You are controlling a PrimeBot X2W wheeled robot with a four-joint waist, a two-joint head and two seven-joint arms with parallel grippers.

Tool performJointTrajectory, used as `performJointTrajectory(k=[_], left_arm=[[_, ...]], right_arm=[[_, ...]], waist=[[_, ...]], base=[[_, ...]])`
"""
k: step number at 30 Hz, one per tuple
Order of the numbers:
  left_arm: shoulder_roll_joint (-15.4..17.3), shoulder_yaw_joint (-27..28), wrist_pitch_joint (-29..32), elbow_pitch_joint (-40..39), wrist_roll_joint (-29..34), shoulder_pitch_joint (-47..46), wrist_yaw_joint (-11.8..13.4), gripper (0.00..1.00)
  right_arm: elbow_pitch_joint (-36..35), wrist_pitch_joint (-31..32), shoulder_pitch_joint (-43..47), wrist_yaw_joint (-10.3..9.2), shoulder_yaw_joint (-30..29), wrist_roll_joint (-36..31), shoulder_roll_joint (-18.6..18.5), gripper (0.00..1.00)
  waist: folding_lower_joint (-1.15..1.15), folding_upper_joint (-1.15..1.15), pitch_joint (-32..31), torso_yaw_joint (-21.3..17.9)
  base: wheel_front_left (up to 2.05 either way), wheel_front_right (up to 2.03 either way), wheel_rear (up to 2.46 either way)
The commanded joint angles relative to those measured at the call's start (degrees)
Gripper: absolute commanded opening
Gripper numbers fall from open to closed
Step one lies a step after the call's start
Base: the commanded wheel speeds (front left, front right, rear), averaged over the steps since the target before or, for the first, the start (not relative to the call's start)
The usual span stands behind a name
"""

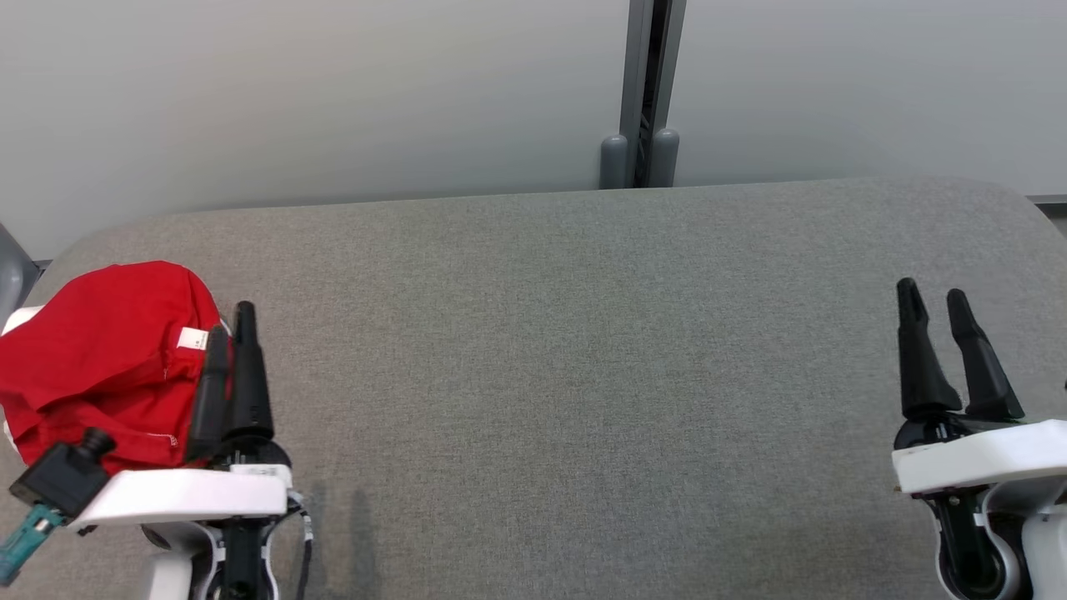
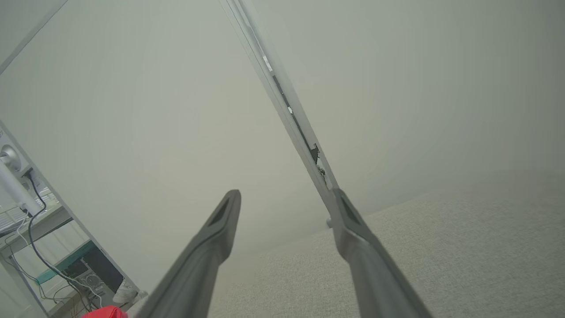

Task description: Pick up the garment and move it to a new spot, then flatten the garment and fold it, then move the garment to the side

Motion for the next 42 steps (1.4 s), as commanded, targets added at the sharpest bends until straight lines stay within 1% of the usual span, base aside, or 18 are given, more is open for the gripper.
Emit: performJointTrajectory(k=[1, 6, 11, 17, 18, 22, 27, 35, 42], left_arm=[[0.2, -0.8, -0.5, -1.6, 3.7, 0.0, 0.8, 1.00], [0.3, -4.3, -1.1, -3.0, 14.0, 0.9, 3.6, 1.00], [0.3, -7.6, -1.7, -2.8, 23.7, 1.7, 7.1, 1.00], [0.7, -11.1, -2.4, 0.3, 33.4, 2.6, 10.6, 1.00], [1.3, -12.4, -2.6, 1.1, 35.6, 2.4, 11.8, 1.00], [2.1, -14.5, -3.0, 1.9, 38.4, 2.0, 14.2, 1.00], [2.9, -16.1, -3.5, 2.0, 40.4, 1.7, 16.4, 1.00], [3.4, -17.8, -4.2, 2.1, 43.0, 1.2, 18.3, 1.00], [3.6, -18.9, -4.8, 3.1, 45.8, 1.3, 18.9, 1.00]], right_arm=[[-1.1, -0.8, -0.6, 0.08, 0.9, -2.8, -0.6, 1.00], [-0.7, -1.8, 0.3, 0.09, 1.5, -8.0, 0.1, 1.00], [-0.7, -2.8, 1.5, 0.09, 1.5, -12.2, 0.7, 1.00], [0.1, -4.0, 2.0, 0.09, 2.9, -16.4, 0.8, 1.00], [0.5, -4.3, 2.1, 0.09, 3.3, -17.6, 0.8, 1.00], [1.6, -5.0, 2.1, 0.10, 4.0, -20.2, 0.7, 1.00], [2.3, -5.9, 1.7, 0.09, 4.3, -22.9, 0.7, 1.00], [2.6, -7.0, 1.3, 0.10, 4.6, -24.5, 0.6, 1.00], [4.3, -8.0, 1.3, 0.10, 5.5, -24.3, 0.5, 1.00]], waist=[[0.00, 0.00, 0.0, 0.0], [0.00, 0.00, -0.1, 0.0], [0.00, 0.00, -0.1, 0.1], [0.00, 0.00, -0.1, 0.0], [0.00, 0.00, -0.1, 0.0], [0.00, 0.00, 0.1, 0.0], [0.00, 0.00, 0.3, 0.1], [0.00, 0.00, 0.8, 0.1], [0.00, 0.00, 1.1, 0.1]], base=[[0.00, 0.00, 0.00], [0.00, 0.00, 0.00], [0.00, 0.00, 0.00], [0.00, 0.00, 0.00], [0.00, 0.00, 0.00], [0.00, 0.00, 0.00], [0.00, 0.00, 0.00], [0.00, 0.00, 0.00], [0.00, 0.00, 0.00]])
